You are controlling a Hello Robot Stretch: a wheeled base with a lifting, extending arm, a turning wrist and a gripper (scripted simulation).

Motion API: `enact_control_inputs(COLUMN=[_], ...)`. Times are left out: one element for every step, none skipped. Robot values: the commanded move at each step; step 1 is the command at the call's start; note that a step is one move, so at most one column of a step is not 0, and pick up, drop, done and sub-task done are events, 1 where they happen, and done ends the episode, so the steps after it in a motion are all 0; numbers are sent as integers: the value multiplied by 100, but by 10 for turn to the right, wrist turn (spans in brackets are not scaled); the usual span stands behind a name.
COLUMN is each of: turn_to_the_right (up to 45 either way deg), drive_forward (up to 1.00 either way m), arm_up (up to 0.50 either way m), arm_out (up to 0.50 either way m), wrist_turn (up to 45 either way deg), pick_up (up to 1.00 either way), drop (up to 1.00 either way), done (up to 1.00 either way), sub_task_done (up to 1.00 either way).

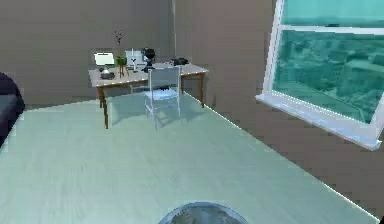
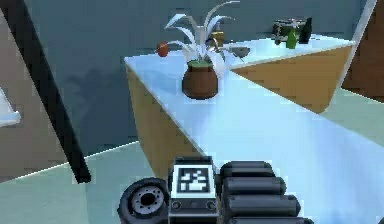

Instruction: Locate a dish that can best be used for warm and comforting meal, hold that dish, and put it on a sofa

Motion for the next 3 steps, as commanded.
enact_control_inputs(turn_to_the_right=[-360,0,-30], drive_forward=[0,100,0], arm_up=[0,0,0], arm_out=[0,0,0], wrist_turn=[0,0,0], pick_up=[0,0,0], drop=[0,0,0], done=[0,0,0], sub_task_done=[0,0,0])
